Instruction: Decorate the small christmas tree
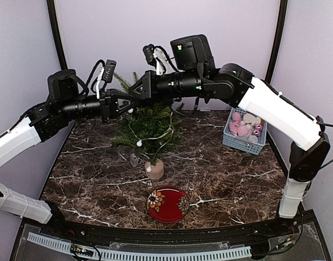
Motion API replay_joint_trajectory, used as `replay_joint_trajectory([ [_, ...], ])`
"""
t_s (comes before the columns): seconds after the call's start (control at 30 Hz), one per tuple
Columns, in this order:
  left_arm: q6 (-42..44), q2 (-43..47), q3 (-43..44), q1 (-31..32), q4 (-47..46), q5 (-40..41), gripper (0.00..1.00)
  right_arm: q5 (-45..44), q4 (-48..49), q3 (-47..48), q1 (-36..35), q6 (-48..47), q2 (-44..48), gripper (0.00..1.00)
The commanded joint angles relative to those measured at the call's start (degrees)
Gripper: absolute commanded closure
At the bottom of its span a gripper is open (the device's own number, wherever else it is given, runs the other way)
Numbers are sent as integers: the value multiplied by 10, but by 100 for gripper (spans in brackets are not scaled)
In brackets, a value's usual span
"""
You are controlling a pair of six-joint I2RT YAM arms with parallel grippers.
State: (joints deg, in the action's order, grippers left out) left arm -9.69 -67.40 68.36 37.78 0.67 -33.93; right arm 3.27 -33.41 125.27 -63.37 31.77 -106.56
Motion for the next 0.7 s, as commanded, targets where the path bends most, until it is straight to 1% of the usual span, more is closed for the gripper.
replay_joint_trajectory([
  [0.0, -9, 26, -19, 1, -13, 19, 100, -18, 33, -37, -4, -10, 45, 89],
  [0.1, -17, 46, -32, 0, 8, 62, 100, -28, 51, -74, -4, -18, 80, 65],
  [0.13, -20, 50, -36, 0, 13, 69, 100, -31, 52, -85, -4, -21, 91, 59],
  [0.23, -27, 54, -36, -6, 46, 87, 100, -44, 52, -117, -4, -28, 126, 46],
  [0.3, -34, 53, -36, -13, 60, 85, 100, -45, 53, -135, -4, -33, 148, 39],
  [0.43, -40, 47, -33, -20, 85, 87, 100, -53, 60, -164, -4, -44, 198, 32],
  [0.6, -40, 54, -51, -28, 112, 99, 100, -109, 80, -219, -1, -69, 263, 27],
  [0.63, -42, 57, -60, -29, 112, 98, 99, -123, 78, -229, 0, -72, 273, 27],
  [0.67, -44, 60, -64, -31, 111, 95, 95, -138, 74, -242, 4, -72, 281, 27],
])
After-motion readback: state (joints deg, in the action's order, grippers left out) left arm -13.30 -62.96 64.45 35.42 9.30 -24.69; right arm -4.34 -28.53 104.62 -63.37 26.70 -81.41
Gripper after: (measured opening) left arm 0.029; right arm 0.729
